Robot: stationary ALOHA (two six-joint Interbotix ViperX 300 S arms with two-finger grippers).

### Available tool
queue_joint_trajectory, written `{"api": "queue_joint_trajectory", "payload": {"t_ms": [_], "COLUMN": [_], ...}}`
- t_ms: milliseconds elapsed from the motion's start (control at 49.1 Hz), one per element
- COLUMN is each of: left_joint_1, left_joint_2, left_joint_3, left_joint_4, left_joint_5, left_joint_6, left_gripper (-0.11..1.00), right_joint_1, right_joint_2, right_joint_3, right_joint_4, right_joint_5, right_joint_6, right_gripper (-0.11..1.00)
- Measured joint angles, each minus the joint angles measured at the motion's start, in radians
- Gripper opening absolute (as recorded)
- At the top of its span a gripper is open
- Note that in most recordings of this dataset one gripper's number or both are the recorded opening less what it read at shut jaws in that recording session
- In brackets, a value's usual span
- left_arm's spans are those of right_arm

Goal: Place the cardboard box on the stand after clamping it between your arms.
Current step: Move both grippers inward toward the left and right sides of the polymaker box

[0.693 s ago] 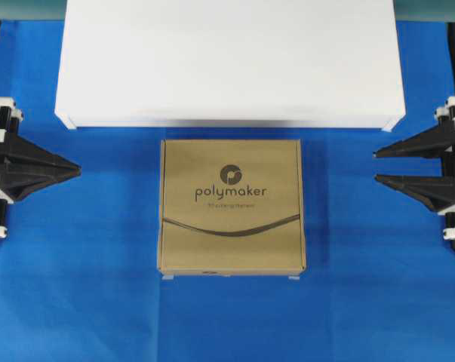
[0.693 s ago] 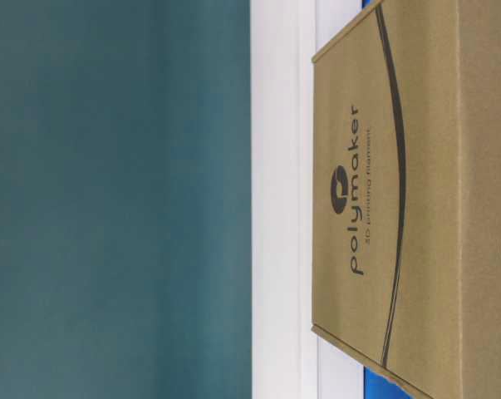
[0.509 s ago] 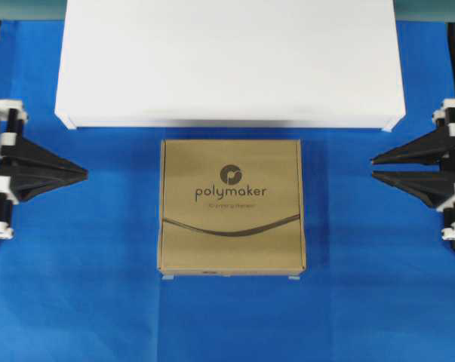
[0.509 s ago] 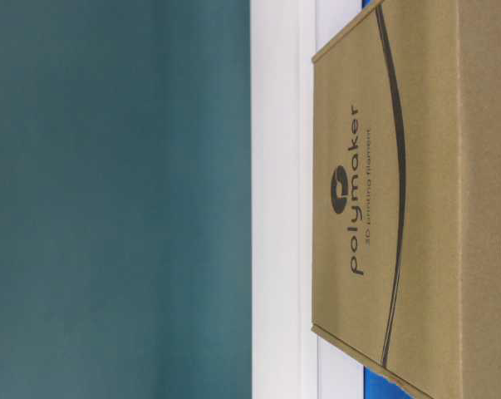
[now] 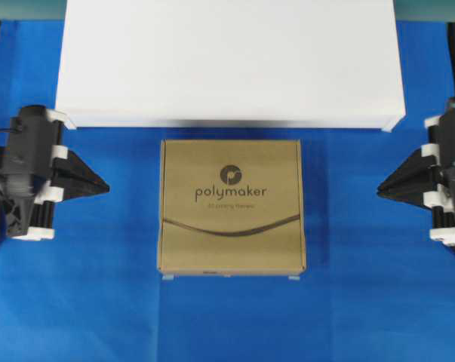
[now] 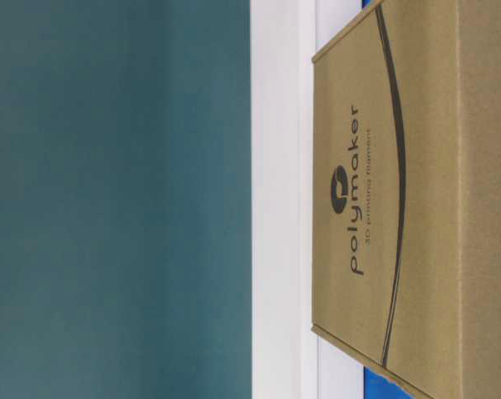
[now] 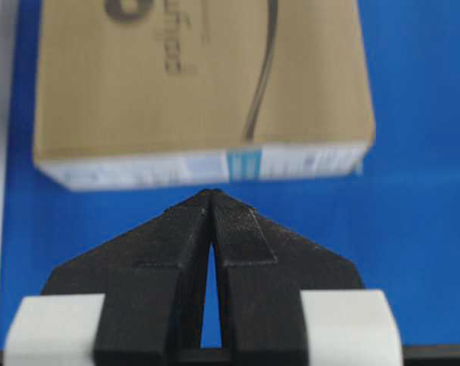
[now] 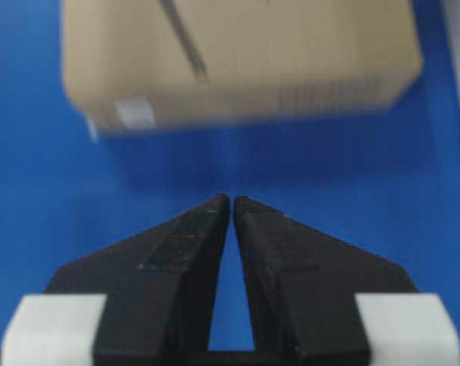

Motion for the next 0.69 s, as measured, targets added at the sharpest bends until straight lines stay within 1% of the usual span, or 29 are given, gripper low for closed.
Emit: {"api": "queue_joint_trajectory", "payload": {"t_ms": [61, 163, 285, 326, 367, 408, 448, 509, 591, 652, 693], "left_joint_1": [0.000, 0.000, 0.000, 0.003, 0.008, 0.012, 0.017, 0.018, 0.023, 0.029, 0.035], "left_joint_2": [0.031, 0.072, 0.114, 0.130, 0.143, 0.155, 0.164, 0.175, 0.183, 0.189, 0.193], "left_joint_3": [-0.015, -0.044, -0.063, -0.063, -0.063, -0.063, -0.063, -0.060, -0.043, -0.023, -0.012], "left_joint_4": [0.000, 0.000, 0.003, 0.003, 0.003, 0.003, 0.003, 0.005, 0.005, 0.005, 0.005], "left_joint_5": [0.035, 0.075, 0.100, 0.104, 0.106, 0.104, 0.104, 0.100, 0.078, 0.054, 0.040], "left_joint_6": [0.000, -0.003, 0.006, 0.006, 0.009, 0.009, 0.009, 0.014, 0.012, 0.005, -0.002], "left_gripper": [0.00, 0.00, 0.00, 0.00, 0.00, 0.01, 0.04, 0.16, 0.40, 0.59, 0.70], "right_joint_1": [-0.002, -0.002, -0.002, -0.003, -0.005, -0.005, -0.005, -0.008, -0.011, -0.011, -0.012], "right_joint_2": [0.037, 0.097, 0.164, 0.183, 0.199, 0.218, 0.235, 0.259, 0.281, 0.296, 0.305], "right_joint_3": [-0.009, -0.015, -0.026, -0.029, -0.029, -0.029, -0.029, -0.029, -0.029, -0.028, -0.023], "right_joint_4": [-0.009, -0.018, -0.025, -0.023, -0.025, -0.025, -0.025, -0.025, -0.025, -0.025, -0.028], "right_joint_5": [0.044, 0.086, 0.101, 0.101, 0.101, 0.100, 0.097, 0.097, 0.097, 0.094, 0.089], "right_joint_6": [0.000, 0.000, 0.000, 0.000, 0.000, 0.000, 0.000, 0.000, 0.000, 0.000, 0.000], "right_gripper": [0.01, 0.03, 0.11, 0.15, 0.23, 0.33, 0.43, 0.64, 0.85, 0.96, 0.99]}}
